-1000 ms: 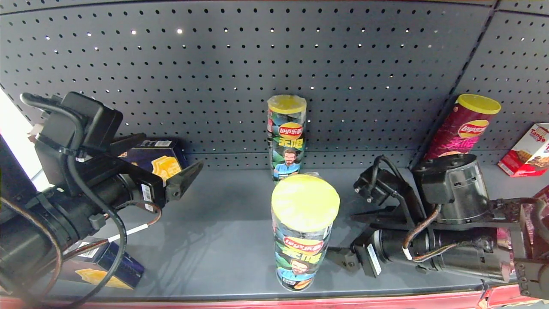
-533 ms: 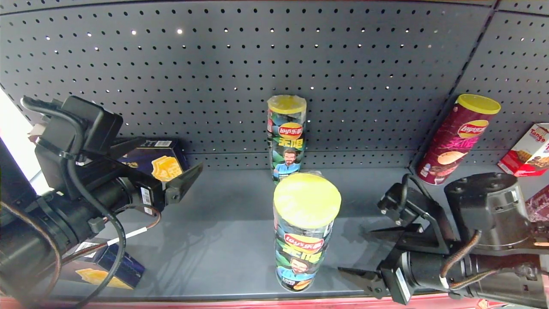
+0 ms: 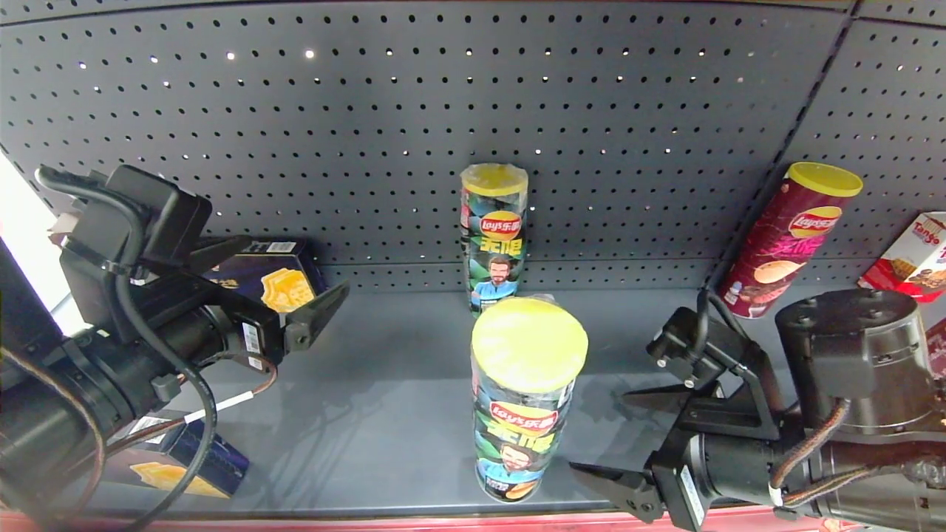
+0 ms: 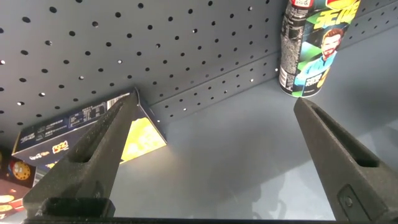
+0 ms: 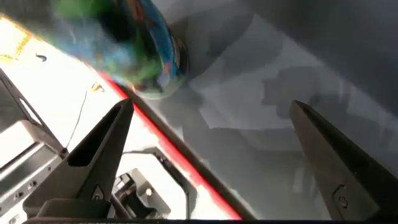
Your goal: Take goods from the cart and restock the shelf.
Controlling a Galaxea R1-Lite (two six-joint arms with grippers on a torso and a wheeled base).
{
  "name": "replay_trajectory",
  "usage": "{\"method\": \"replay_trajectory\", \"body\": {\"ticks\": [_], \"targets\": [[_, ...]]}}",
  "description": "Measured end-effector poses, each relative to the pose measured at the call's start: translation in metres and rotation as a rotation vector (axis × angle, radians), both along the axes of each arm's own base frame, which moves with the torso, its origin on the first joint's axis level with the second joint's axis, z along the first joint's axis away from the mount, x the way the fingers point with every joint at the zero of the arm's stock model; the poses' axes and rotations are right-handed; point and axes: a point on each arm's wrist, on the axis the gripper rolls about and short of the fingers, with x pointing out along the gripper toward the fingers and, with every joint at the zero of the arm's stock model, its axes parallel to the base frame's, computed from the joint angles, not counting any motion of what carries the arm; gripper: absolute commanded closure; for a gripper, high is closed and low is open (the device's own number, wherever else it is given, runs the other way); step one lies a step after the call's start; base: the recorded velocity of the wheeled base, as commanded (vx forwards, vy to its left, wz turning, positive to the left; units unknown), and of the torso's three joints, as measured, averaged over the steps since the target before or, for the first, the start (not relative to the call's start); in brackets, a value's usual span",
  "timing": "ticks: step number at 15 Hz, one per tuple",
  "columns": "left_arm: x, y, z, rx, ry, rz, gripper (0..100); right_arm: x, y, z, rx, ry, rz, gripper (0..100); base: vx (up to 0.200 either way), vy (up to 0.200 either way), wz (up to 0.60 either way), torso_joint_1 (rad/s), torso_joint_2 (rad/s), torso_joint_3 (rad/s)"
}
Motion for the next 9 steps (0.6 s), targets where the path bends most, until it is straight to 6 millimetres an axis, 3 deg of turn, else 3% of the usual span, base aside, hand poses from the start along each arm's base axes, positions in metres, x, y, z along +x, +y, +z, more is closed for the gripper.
{"method": "replay_trajectory", "body": {"ticks": [9], "targets": [[0.000,0.000,0.000,0.000,-0.001,0.001,0,0.017,0.016,0.002,0.000,0.000,-0.002,0,0.000,0.000,0.00,0.000,0.00,0.000]]}}
